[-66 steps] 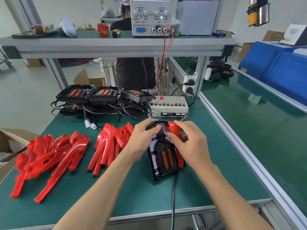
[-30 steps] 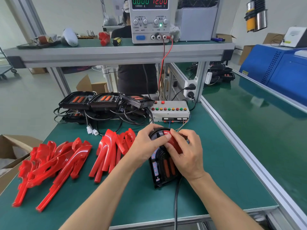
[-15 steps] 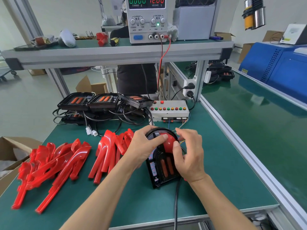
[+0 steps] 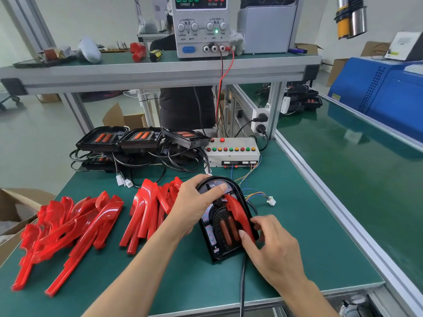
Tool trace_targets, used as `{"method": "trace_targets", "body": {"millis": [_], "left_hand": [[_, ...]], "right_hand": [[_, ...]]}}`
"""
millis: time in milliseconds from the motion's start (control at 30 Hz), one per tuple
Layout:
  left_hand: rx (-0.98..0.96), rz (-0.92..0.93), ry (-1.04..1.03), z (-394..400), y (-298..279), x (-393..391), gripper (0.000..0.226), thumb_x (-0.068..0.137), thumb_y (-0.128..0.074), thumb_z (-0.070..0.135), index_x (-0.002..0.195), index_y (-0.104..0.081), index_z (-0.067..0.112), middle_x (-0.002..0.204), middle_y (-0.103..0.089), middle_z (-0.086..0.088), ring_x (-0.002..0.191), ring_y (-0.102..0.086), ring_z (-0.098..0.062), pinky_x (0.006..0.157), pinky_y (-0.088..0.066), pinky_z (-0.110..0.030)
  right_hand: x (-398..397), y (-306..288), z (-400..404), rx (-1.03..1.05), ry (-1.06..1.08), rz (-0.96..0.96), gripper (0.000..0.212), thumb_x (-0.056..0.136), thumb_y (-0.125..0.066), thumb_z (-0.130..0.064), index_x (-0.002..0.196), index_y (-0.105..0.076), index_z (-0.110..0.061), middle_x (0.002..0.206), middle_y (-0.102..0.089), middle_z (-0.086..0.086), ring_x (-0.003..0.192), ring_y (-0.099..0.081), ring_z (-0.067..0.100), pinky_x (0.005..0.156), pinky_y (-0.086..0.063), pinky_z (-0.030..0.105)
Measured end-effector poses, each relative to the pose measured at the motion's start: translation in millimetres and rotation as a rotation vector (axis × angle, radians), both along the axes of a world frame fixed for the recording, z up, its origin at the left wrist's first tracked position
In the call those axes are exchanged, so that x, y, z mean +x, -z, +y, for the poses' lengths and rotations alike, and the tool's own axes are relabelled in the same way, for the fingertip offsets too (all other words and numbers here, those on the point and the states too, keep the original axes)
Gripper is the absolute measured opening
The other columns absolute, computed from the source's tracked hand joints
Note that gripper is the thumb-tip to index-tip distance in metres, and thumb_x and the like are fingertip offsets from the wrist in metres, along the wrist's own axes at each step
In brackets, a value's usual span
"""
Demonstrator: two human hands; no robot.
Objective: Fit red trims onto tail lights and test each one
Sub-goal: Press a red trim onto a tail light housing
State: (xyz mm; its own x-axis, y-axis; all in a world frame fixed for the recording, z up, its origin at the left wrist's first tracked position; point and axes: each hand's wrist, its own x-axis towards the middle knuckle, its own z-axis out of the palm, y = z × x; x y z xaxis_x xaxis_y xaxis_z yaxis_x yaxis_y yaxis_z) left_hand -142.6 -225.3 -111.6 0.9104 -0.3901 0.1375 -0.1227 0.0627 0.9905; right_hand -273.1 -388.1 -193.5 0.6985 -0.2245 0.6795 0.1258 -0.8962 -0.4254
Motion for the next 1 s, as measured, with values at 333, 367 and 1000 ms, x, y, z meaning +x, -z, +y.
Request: {"method": "trace_targets", "body": {"millis": [333, 367, 1000], "left_hand": [[0.052, -0.047, 0.020, -3, -5, -1, 0.008, 0.091, -0.075, 0.024, 0.094, -0.074, 0.017, 0.086, -0.077, 0.007, 0.081, -0.070, -0.004, 0.076, -0.053, -0.015], [0.056, -0.044, 0.018, -3, -6, -1, 0.010, 0.092, -0.073, 0.027, 0.091, -0.074, 0.018, 0.081, -0.075, 0.010, 0.076, -0.067, -0.001, 0.073, -0.050, -0.013], [-0.032, 0.222, -0.029, 2, 2, -6, 0.046, 0.070, -0.089, 0.034, 0.100, -0.073, 0.003, 0.095, -0.078, -0.012, 0.083, -0.072, -0.019, 0.080, -0.059, -0.031]], "right_hand": [[-22, -10, 12, 0.270, 0.060, 0.063, 0.019, 0.087, -0.070, -0.045, 0.089, -0.067, -0.027, 0.077, -0.058, -0.017, 0.065, -0.053, 0.007, 0.060, -0.044, 0.026], [-17, -13, 12, 0.290, 0.054, 0.036, 0.020, 0.088, -0.069, -0.046, 0.090, -0.067, -0.026, 0.078, -0.057, -0.017, 0.065, -0.053, 0.007, 0.061, -0.044, 0.027], [18, -7, 13, -0.029, 0.133, -0.124, 0.031, 0.096, -0.061, -0.045, 0.093, -0.067, -0.014, 0.084, -0.061, -0.002, 0.070, -0.051, 0.019, 0.065, -0.042, 0.033]]}}
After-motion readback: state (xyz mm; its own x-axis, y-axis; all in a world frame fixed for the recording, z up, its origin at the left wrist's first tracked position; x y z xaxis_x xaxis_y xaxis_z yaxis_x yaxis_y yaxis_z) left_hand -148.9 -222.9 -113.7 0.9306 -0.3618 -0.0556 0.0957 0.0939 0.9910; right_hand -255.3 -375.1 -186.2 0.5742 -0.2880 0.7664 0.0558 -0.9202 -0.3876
